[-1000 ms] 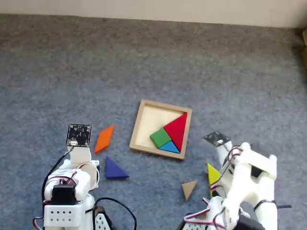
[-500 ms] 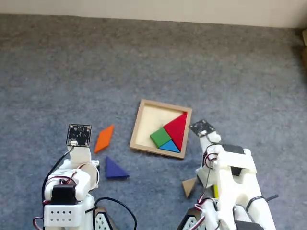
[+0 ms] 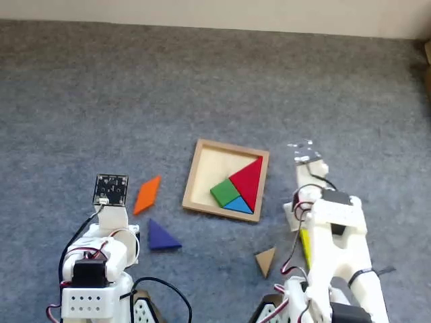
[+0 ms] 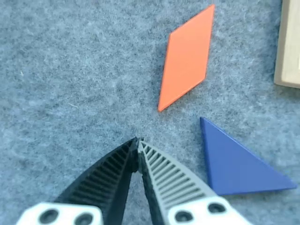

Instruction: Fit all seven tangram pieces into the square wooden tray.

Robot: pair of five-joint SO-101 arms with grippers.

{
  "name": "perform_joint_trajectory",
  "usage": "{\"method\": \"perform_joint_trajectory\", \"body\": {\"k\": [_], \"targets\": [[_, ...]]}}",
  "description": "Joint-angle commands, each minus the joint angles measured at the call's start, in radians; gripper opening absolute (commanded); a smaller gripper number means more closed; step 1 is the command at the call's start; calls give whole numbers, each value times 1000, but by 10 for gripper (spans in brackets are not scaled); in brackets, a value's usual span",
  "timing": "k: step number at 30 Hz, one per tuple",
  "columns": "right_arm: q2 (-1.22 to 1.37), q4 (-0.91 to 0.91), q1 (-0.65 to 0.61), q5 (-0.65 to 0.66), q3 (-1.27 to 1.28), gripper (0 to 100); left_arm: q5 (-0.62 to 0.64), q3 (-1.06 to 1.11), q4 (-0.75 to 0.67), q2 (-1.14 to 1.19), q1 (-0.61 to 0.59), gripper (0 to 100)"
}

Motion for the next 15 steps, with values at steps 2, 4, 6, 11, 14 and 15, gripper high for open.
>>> {"method": "perform_joint_trajectory", "body": {"k": [2,4,6,11,14,15], "targets": [[-22,-13,116,8,-62,21,8,19,3,-42,-13,7],[-22,5,148,51,-62,21,8,19,3,-42,-13,7],[-24,73,166,75,-68,21,8,19,3,-42,-13,7],[-24,302,211,77,-216,21,8,19,3,-42,-13,7],[-22,430,262,80,-317,21,8,19,3,-42,-13,7],[-22,463,278,84,-340,21,8,19,3,-42,-13,7]]}}
